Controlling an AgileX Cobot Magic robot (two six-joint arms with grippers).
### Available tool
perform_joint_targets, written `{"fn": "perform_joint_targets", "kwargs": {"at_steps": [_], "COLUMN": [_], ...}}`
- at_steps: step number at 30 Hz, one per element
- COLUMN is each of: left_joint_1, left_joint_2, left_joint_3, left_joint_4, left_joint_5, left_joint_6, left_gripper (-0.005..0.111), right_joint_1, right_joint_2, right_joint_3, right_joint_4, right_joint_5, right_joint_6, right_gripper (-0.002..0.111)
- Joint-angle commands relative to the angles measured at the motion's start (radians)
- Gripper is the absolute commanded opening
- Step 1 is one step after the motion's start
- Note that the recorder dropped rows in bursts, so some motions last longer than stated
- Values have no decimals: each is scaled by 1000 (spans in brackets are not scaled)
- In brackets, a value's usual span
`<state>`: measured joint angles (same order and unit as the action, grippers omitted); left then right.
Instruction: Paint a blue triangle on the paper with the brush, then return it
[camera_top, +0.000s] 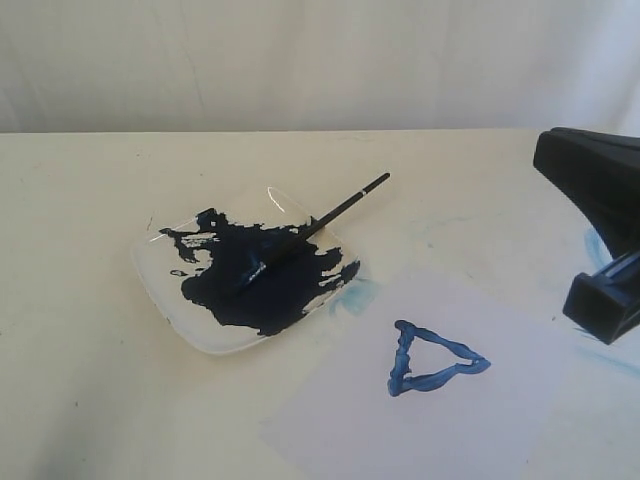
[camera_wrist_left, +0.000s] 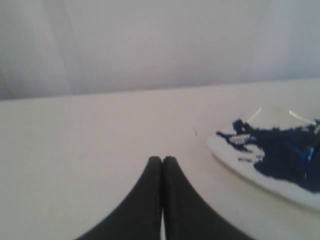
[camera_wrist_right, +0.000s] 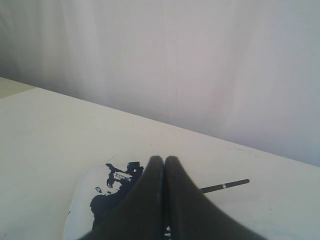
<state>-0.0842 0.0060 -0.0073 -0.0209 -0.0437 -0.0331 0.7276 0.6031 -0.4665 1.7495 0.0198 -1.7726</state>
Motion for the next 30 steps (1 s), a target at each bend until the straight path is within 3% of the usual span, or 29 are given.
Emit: {"fn": "perform_joint_targets", "kwargs": {"at_steps": [1,3,18,24,30], "left_joint_1": [2,2,3,71,75], "left_joint_2": [-6,-6,-6,-6,-6], "left_joint_3": [7,7,7,7,7], "left_joint_4": [-27,-30,5,21,21], "left_joint_5": [252,322,324,324,326], "left_joint_6": [3,7,10,8,-89], "left_gripper": [0,0,0,0,0], "right_joint_1": [0,0,0,0,0], "right_joint_2": [-4,-4,-4,-4,-4], "right_joint_3": [2,2,2,2,2], "right_joint_4": [-5,-5,-5,-5,-5], "right_joint_5": [2,2,2,2,2], "right_joint_6": [0,0,0,0,0], "right_gripper": [0,0,0,0,0]}}
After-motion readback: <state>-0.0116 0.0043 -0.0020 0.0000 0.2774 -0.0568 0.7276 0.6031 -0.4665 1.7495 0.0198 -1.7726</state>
